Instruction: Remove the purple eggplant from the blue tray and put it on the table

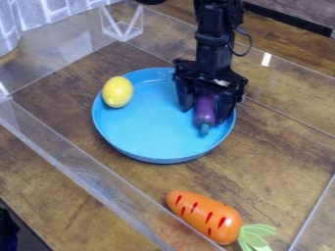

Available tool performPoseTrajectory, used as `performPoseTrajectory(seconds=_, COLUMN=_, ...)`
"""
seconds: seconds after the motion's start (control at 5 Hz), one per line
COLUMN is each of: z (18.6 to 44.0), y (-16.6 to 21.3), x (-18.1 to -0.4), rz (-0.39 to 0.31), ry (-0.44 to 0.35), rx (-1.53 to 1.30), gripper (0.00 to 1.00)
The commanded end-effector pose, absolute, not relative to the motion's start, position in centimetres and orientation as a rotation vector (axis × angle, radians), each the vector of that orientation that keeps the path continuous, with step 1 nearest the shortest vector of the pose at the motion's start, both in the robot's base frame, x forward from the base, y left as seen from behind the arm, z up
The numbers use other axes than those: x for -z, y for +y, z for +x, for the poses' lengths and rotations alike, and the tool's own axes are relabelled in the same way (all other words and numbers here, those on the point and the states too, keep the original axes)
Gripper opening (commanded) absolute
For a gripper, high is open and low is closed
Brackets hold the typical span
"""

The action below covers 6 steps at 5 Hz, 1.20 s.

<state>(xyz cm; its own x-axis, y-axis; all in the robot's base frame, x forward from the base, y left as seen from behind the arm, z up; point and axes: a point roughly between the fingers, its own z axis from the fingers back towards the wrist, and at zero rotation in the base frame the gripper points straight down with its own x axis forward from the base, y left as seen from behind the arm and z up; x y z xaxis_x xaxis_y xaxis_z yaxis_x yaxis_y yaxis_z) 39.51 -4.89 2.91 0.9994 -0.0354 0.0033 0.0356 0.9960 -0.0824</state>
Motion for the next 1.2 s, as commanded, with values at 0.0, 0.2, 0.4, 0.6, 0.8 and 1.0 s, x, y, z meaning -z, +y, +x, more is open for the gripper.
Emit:
performPoseTrajectory(seconds=0.0, z=40.1, y=-6.2, x=-3.88, rz=-0.092, ry=-0.036, rx=0.077, gripper=1.0)
performPoseTrajectory(seconds=0.2, z=40.14, y=-6.25, x=-3.71, rz=-0.093, ry=-0.032, rx=0.082, gripper=1.0)
performPoseTrajectory(seconds=0.4, z=40.17, y=-6.22, x=-3.53, rz=-0.095, ry=-0.027, rx=0.085, gripper=1.0)
performPoseTrajectory(seconds=0.6, z=40.21, y=-6.17, x=-3.36, rz=-0.095, ry=-0.023, rx=0.088, gripper=1.0)
performPoseTrajectory(seconds=0.8, z=40.22, y=-6.1, x=-3.21, rz=-0.096, ry=-0.02, rx=0.09, gripper=1.0)
performPoseTrajectory(seconds=1.0, z=40.22, y=-6.08, x=-3.08, rz=-0.097, ry=-0.016, rx=0.093, gripper=1.0)
